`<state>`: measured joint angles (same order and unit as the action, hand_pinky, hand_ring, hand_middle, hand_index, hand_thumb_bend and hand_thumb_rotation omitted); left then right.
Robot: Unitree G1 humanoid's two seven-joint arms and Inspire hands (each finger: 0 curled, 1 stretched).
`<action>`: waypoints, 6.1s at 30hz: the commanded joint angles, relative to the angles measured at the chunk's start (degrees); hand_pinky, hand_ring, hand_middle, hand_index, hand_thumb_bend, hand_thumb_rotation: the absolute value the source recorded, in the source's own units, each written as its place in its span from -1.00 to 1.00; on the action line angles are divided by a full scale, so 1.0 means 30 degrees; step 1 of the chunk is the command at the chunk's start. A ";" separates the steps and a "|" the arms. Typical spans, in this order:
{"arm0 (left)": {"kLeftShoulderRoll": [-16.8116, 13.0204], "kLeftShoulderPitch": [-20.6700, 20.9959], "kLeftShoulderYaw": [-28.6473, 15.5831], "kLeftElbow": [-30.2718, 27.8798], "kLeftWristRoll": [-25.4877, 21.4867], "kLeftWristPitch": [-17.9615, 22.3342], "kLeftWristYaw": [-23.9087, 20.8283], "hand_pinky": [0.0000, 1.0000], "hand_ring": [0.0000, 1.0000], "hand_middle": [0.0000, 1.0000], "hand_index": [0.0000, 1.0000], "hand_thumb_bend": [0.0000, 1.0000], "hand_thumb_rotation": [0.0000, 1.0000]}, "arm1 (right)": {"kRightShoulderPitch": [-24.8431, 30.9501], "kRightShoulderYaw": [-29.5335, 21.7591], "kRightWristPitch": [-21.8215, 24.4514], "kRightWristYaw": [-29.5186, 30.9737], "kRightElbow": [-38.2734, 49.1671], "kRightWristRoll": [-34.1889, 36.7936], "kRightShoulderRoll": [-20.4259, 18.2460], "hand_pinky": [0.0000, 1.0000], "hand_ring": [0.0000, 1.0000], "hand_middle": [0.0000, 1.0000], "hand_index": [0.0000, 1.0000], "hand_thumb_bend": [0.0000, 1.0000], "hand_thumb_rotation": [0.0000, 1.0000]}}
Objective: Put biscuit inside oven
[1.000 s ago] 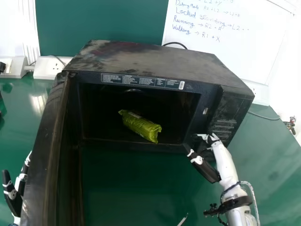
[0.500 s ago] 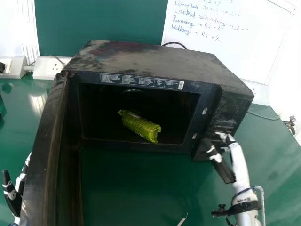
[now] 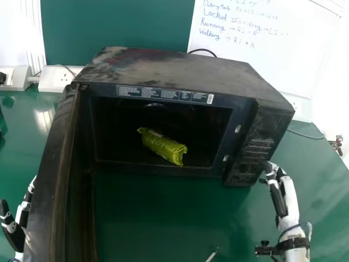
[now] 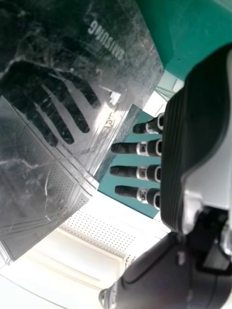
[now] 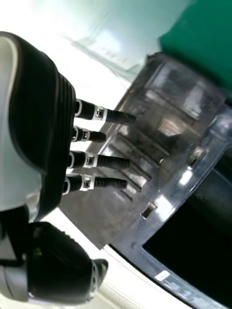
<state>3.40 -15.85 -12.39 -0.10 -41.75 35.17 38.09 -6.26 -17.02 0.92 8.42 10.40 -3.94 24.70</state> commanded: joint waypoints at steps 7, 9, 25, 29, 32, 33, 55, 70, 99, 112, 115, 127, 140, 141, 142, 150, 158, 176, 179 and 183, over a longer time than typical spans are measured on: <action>0.0031 0.0283 -0.0497 0.0297 -0.0368 -0.0097 0.0613 0.72 0.79 0.84 0.87 0.86 0.26 | -0.0809 -0.1759 -0.0851 0.1724 -0.3115 0.4958 -0.0441 0.47 0.63 0.63 0.56 0.60 -0.27; 0.0010 0.0305 -0.0514 0.0282 -0.0386 -0.0120 0.0697 0.72 0.80 0.84 0.88 0.85 0.26 | -0.1114 -0.2184 -0.0774 0.2029 -0.3792 0.6129 -0.0587 0.42 0.62 0.61 0.55 0.64 -0.27; 0.0030 0.0609 -0.0897 0.0515 -0.1368 -0.0542 0.2015 0.73 0.81 0.86 0.87 0.84 0.15 | -0.2311 -0.3738 -0.0125 0.2810 -0.6938 1.0358 -0.0916 0.35 0.67 0.66 0.57 0.56 -0.03; 0.0195 0.0890 -0.1179 0.1022 -0.1219 0.0197 0.2493 0.73 0.81 0.86 0.88 0.82 0.17 | -0.2443 -0.3845 -0.0295 0.2971 -0.7490 1.0479 -0.0864 0.42 0.70 0.69 0.57 0.60 0.01; 0.0363 0.1478 -0.1529 0.1987 -0.1008 0.1714 0.3357 0.71 0.81 0.87 0.90 0.77 0.19 | -0.2469 -0.3881 -0.0394 0.2917 -0.7688 1.0431 -0.0849 0.48 0.71 0.69 0.58 0.60 0.03; 0.0377 0.1717 -0.1639 0.2390 -0.0952 0.2342 0.3723 0.72 0.83 0.89 0.92 0.74 0.22 | -0.2470 -0.3867 -0.0449 0.2876 -0.7713 1.0363 -0.0844 0.50 0.71 0.69 0.58 0.59 0.03; -0.0494 0.3704 -0.1158 0.7815 0.7552 1.3878 -0.1700 0.75 0.89 0.98 1.00 0.75 0.43 | -0.2523 -0.3797 -0.0446 0.3701 -0.8135 1.0850 -0.0911 0.48 0.73 0.72 0.69 0.50 0.25; -0.1360 0.3506 -0.0949 0.7450 1.1515 1.5114 -0.5188 0.76 0.88 0.96 0.98 0.59 0.29 | -0.2678 -0.3979 -0.0575 0.3657 -0.8477 1.0978 -0.0943 0.56 0.76 0.74 0.69 0.57 0.24; 0.0289 0.4389 -0.6010 0.4264 2.2496 1.6427 -1.1007 0.72 0.84 0.92 0.91 0.47 0.59 | -0.2709 -0.3930 -0.0372 0.2936 -0.8318 1.1065 -0.1191 0.54 0.75 0.70 0.64 0.57 0.20; -0.0809 0.3813 -0.5031 0.2524 2.3895 1.4843 -1.2309 0.67 0.80 0.92 0.89 0.54 0.63 | -0.2692 -0.4021 -0.0437 0.3114 -0.8406 1.1213 -0.1327 0.56 0.75 0.70 0.62 0.56 0.21; -0.1147 0.3863 -0.4848 0.2145 2.4210 1.4583 -1.2632 0.63 0.76 0.89 0.85 0.58 0.63 | -0.2707 -0.4015 -0.0408 0.2947 -0.8358 1.1127 -0.1376 0.54 0.74 0.69 0.61 0.57 0.20; -0.3153 0.3280 -0.2795 -0.0107 2.4093 1.1472 -1.2786 0.57 0.68 0.83 0.75 0.68 0.69 | -0.2739 -0.4010 -0.0413 0.2934 -0.8363 1.1133 -0.1478 0.55 0.74 0.68 0.62 0.54 0.21; -0.4848 0.3132 -0.1455 -0.1281 2.4482 0.9255 -1.3509 0.50 0.64 0.81 0.73 0.68 0.64 | -0.2793 -0.4041 -0.0440 0.2935 -0.8520 1.1148 -0.1537 0.56 0.76 0.70 0.63 0.56 0.19; -0.4952 0.3121 -0.1337 -0.1340 2.4481 0.9077 -1.3517 0.50 0.64 0.81 0.73 0.68 0.64 | -0.2789 -0.4046 -0.0424 0.2914 -0.8503 1.1156 -0.1544 0.55 0.75 0.69 0.62 0.57 0.18; -0.5087 0.3089 -0.1210 -0.1438 2.4465 0.8850 -1.3461 0.49 0.64 0.81 0.73 0.67 0.64 | -0.2765 -0.4040 -0.0426 0.2956 -0.8485 1.1163 -0.1534 0.56 0.75 0.69 0.62 0.57 0.19; -0.6091 0.3259 -0.0451 -0.2035 2.4669 0.7597 -1.3471 0.44 0.62 0.80 0.71 0.66 0.61 | -0.2763 -0.4023 -0.0612 0.3174 -0.8612 1.1002 -0.1406 0.70 0.78 0.74 0.68 0.50 0.23; -0.6814 0.3699 0.0155 -0.2468 2.5118 0.6498 -1.3618 0.37 0.61 0.77 0.72 0.68 0.53 | -0.2754 -0.4038 -0.0638 0.3079 -0.8567 1.0904 -0.1435 0.75 0.80 0.76 0.67 0.52 0.23; -0.8159 0.5031 0.1487 -0.3315 2.5751 0.3191 -1.3370 0.21 0.56 0.74 0.70 0.68 0.42 | -0.2717 -0.3944 -0.0772 0.2827 -0.8500 1.0702 -0.1555 0.85 0.81 0.76 0.65 0.54 0.26; -0.8530 0.5167 0.1678 -0.3246 2.5729 0.2913 -1.3404 0.24 0.58 0.75 0.70 0.67 0.42 | -0.2741 -0.3942 -0.0779 0.2645 -0.8482 1.0611 -0.1567 0.83 0.80 0.74 0.66 0.55 0.26; -0.8947 0.5477 0.1905 -0.3198 2.5907 0.2437 -1.3391 0.21 0.54 0.72 0.67 0.64 0.40 | -0.2797 -0.4005 -0.0763 0.2619 -0.8479 1.0722 -0.1629 0.85 0.80 0.74 0.66 0.54 0.25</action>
<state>-22.66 -0.09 -7.40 -9.24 35.42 43.35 -2.28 -14.53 -28.67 -0.83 16.57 -14.98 27.96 20.30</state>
